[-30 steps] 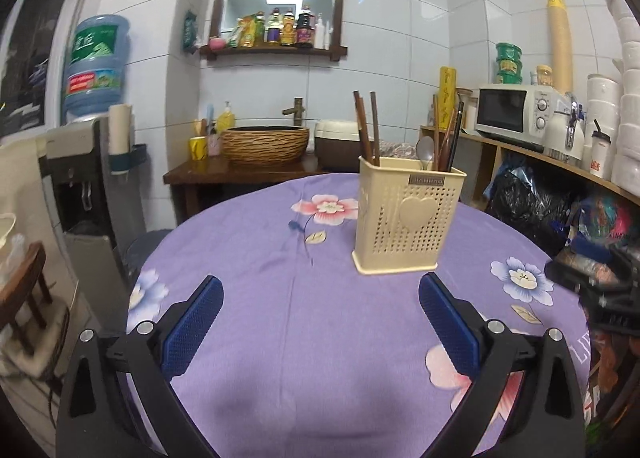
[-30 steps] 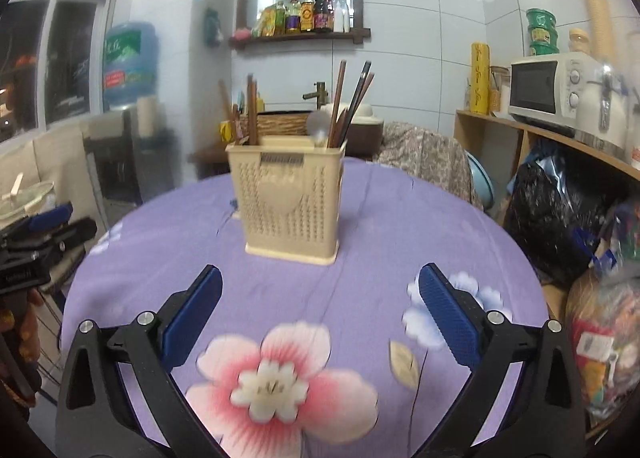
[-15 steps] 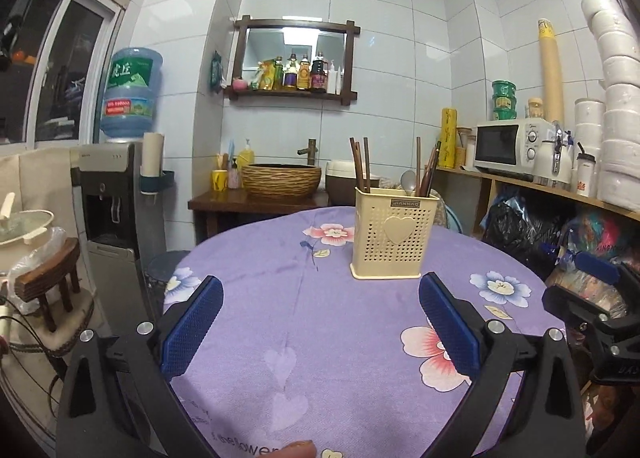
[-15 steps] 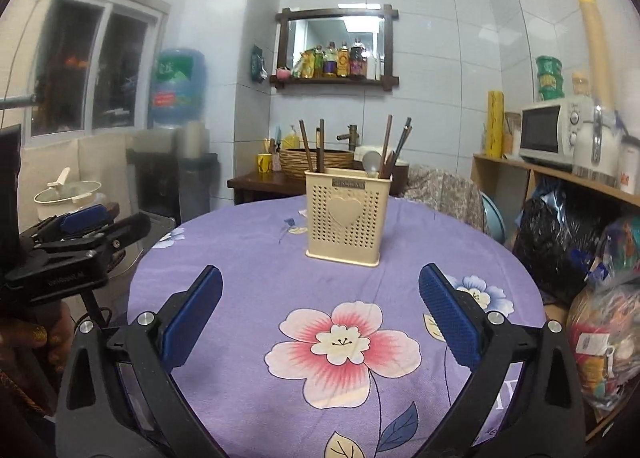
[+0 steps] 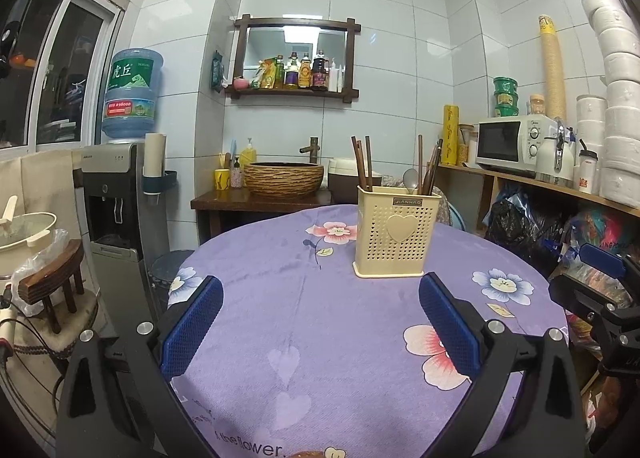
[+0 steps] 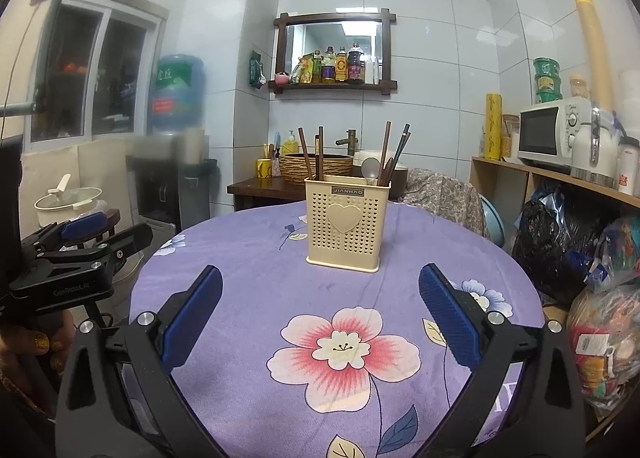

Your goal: Organize utensils

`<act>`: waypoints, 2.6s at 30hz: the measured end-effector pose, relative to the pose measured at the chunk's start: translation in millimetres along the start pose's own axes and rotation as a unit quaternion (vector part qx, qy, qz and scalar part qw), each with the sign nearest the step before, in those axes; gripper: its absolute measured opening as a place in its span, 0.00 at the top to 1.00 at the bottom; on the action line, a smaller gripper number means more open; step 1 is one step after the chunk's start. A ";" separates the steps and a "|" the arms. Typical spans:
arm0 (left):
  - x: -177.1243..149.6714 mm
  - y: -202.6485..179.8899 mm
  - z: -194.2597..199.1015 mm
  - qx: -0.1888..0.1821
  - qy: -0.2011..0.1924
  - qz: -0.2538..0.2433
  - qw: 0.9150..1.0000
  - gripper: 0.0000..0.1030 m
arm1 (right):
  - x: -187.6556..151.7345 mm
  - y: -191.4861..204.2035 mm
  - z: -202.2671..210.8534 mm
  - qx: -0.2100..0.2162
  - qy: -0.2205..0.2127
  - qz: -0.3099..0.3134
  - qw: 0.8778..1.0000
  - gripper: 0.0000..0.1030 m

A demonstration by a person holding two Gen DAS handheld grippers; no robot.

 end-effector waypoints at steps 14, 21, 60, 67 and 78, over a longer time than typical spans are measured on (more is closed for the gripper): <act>-1.3 2.3 0.1 0.008 0.005 -0.001 1.000 0.05 | -0.6 -1.6 -1.8 -0.002 0.003 -0.001 1.000 0.06; -1.2 1.4 0.4 0.012 0.004 -0.007 1.000 0.05 | -2.5 -0.4 -1.4 -0.002 0.003 -0.003 1.000 0.06; -5.3 -0.2 0.3 0.016 0.011 -0.015 1.000 0.05 | -4.6 -0.7 -2.4 0.001 0.011 -0.010 1.000 0.06; -7.4 -4.6 -0.3 0.010 0.014 -0.022 1.000 0.05 | -6.2 -2.7 -2.2 -0.002 0.011 -0.013 1.000 0.06; -6.6 -6.7 -2.9 0.006 0.026 -0.022 0.999 0.05 | -8.2 -5.0 -3.4 -0.002 0.014 -0.016 1.000 0.06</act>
Point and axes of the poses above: each gripper's, at about its wrist camera, not at the fingertips, and z roughly against the way its jaws point, y to its left, x to its top, the point moved 2 cm from there along -z, roughly the way its jaws point, and after that the axes turned 14 degrees about -y, right-handed, at the moved point
